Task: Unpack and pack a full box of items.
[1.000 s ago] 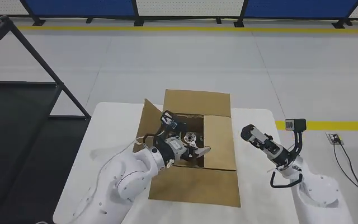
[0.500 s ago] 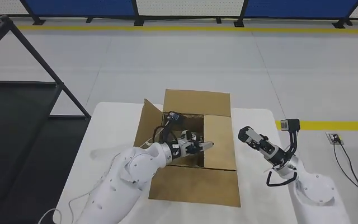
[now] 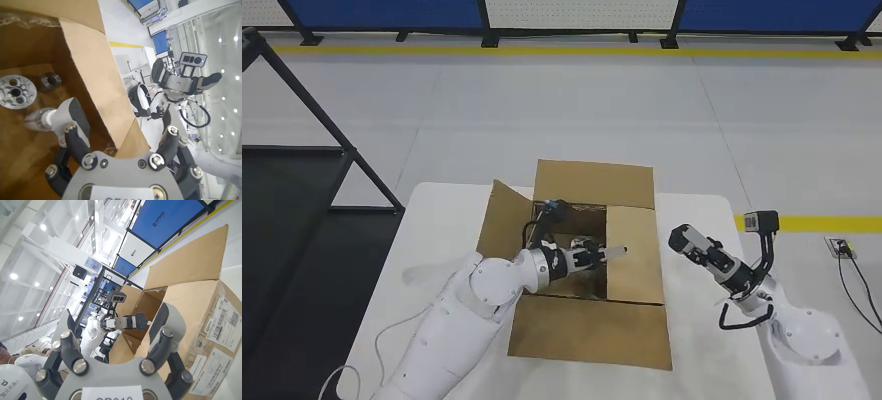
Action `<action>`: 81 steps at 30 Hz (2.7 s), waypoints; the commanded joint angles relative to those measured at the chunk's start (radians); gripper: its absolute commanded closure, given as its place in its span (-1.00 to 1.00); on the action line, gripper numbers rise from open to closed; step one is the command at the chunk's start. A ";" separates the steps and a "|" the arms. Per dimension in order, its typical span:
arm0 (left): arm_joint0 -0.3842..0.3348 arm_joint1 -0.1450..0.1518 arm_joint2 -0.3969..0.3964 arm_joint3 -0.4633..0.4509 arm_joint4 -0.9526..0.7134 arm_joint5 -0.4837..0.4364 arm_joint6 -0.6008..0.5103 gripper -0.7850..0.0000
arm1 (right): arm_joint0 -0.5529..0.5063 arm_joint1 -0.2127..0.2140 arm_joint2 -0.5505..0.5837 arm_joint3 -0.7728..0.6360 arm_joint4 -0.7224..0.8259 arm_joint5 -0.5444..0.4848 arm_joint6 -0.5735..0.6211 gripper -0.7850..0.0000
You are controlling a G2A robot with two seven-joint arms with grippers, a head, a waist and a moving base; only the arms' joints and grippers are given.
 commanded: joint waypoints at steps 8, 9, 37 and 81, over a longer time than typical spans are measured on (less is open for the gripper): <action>-0.066 -0.040 0.070 0.134 -0.086 -0.037 -0.004 -1.00 | -0.045 0.011 0.031 -0.010 0.037 -0.042 -0.008 -1.00; -0.071 -0.044 0.076 0.144 -0.089 -0.041 -0.002 -1.00 | -0.052 0.012 0.034 -0.013 0.041 -0.045 -0.008 -1.00; -0.071 -0.076 0.124 -0.138 0.039 -0.034 0.113 -1.00 | -0.233 0.061 0.170 -0.090 0.281 -0.255 0.216 -1.00; -0.272 -0.317 0.431 0.323 0.015 -0.046 0.212 -1.00 | -0.437 0.101 0.374 -0.103 0.575 -0.382 0.241 -1.00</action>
